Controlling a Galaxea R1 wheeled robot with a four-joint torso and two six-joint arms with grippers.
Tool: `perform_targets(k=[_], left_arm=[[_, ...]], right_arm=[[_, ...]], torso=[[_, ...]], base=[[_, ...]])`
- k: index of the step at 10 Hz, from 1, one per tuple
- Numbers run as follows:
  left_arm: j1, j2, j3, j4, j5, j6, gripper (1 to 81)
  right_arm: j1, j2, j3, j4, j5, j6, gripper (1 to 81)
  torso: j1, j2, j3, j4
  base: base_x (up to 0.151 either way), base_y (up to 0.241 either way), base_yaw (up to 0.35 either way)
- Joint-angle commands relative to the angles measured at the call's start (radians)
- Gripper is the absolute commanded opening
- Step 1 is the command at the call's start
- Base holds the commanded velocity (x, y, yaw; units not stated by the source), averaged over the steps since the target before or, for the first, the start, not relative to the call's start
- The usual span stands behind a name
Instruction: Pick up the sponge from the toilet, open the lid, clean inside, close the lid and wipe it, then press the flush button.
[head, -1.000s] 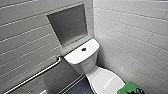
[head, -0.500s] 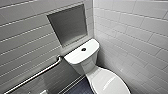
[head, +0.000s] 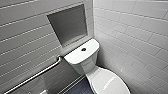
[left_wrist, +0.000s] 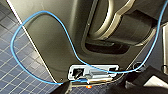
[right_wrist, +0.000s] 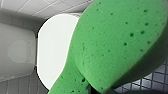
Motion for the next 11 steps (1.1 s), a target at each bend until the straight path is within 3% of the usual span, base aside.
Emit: perform_targets(k=[1,3,6,7,9,10,11], left_arm=[[0.01,-0.015,-0.001,0.006,0.102,0.005,81.1],[0.006,-0.012,-0.001,0.006,0.102,0.005,81.1],[0.003,-0.013,-0.004,0.004,0.102,0.005,81.1],[0.004,-0.013,-0.004,0.004,0.102,0.005,81.1],[0.003,-0.013,-0.004,0.004,0.102,0.005,81.1],[0.003,-0.013,-0.004,0.003,0.101,0.005,81.1],[0.003,-0.013,-0.004,0.003,0.102,0.005,81.1]], right_arm=[[0.159,-0.098,0.126,-0.089,-0.05,-0.008,1.0],[0.274,-0.069,0.115,-0.078,-0.157,-0.008,1.0],[0.518,0.069,-0.025,-0.075,-0.458,-0.005,1.0],[0.567,0.115,-0.078,-0.073,-0.526,0.002,1.0],[0.626,0.193,-0.157,-0.073,-0.581,0.005,1.0],[0.644,0.225,-0.189,-0.073,-0.598,0.005,1.0],[0.661,0.257,-0.213,-0.073,-0.611,0.005,1.0]], torso=[[0.0,0.0,0.0,0.0],[0.0,0.0,0.0,0.0],[0.0,0.0,0.0,0.0],[0.0,0.0,0.0,0.0],[0.0,0.0,0.0,0.0],[0.0,0.0,0.0,0.074],[0.0,0.0,0.0,0.1]], base=[[0.0,0.0,0.0],[0.0,0.0,0.0],[0.0,0.0,0.0],[0.0,0.0,0.0],[0.0,0.0,0.0],[0.0,0.0,0.0],[0.0,0.0,0.0]])
